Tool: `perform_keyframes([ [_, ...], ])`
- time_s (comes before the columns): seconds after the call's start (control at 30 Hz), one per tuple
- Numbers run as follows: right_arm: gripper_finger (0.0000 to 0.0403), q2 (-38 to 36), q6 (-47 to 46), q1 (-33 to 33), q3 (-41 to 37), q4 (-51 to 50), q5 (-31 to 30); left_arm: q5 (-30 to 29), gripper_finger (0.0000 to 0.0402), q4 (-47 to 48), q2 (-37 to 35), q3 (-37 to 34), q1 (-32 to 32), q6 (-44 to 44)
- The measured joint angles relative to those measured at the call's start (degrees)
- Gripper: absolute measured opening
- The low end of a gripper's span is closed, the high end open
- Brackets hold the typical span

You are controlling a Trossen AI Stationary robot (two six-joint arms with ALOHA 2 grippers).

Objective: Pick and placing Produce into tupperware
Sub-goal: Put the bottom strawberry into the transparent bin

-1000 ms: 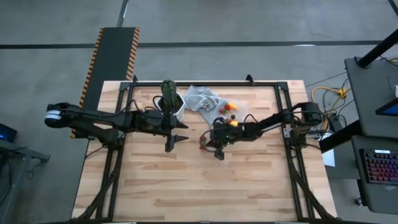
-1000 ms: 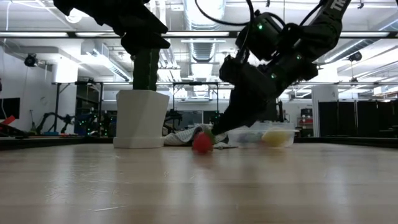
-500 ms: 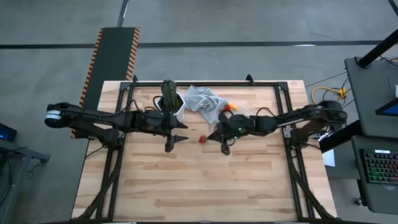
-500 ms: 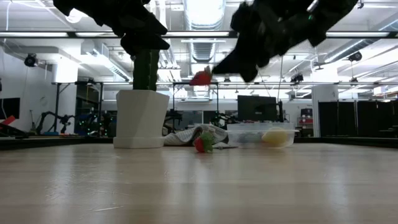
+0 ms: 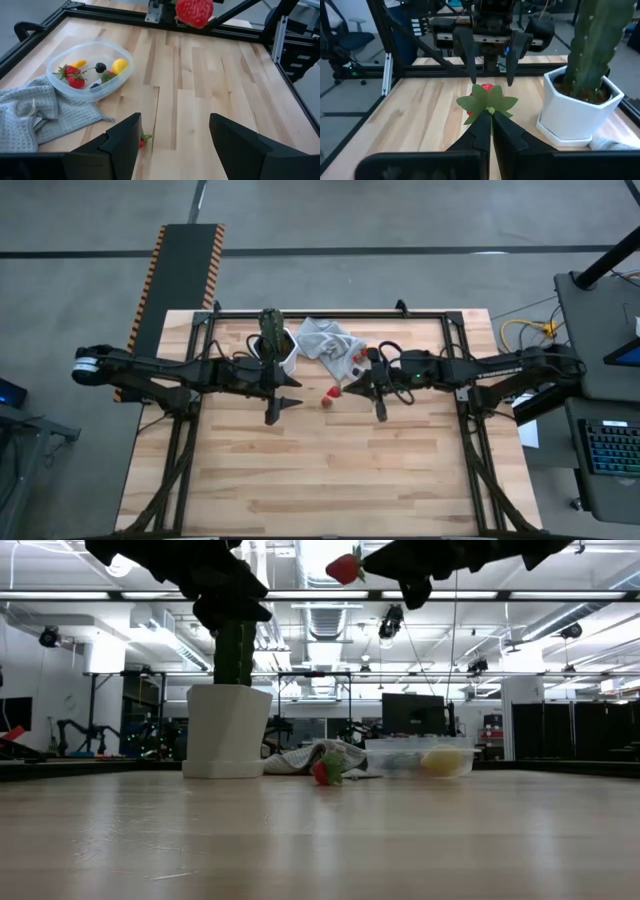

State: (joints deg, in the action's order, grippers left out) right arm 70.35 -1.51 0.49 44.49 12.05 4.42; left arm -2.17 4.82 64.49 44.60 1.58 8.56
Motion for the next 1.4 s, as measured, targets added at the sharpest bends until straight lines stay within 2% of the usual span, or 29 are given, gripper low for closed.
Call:
perform_keyframes([
  [0.13,0.0008,0.11,0.07,-0.02,-0.04,-1.39,-0.25,0.00,0.0222,0.24,0.00,0.00,0.00,0.02],
  [0.37,0.0008,0.17,0.37,-0.02,-0.07,-4.16,-5.54,0.00,0.0222,0.28,0.00,0.00,0.00,0.02],
  [0.8,0.0008,0.13,0.17,-0.02,0.05,-18.68,-33.54,0.00,0.0222,0.28,0.00,0.00,0.01,0.04],
  [1.0,0.0008,0.13,-1.46,-0.13,0.07,-23.65,-43.26,0.00,0.0222,0.28,0.00,0.00,0.00,0.04],
  [1.4,0.0008,0.13,-1.65,-1.80,0.09,-26.67,-44.51,0.00,0.0222,0.28,0.00,0.00,0.00,0.03],
])
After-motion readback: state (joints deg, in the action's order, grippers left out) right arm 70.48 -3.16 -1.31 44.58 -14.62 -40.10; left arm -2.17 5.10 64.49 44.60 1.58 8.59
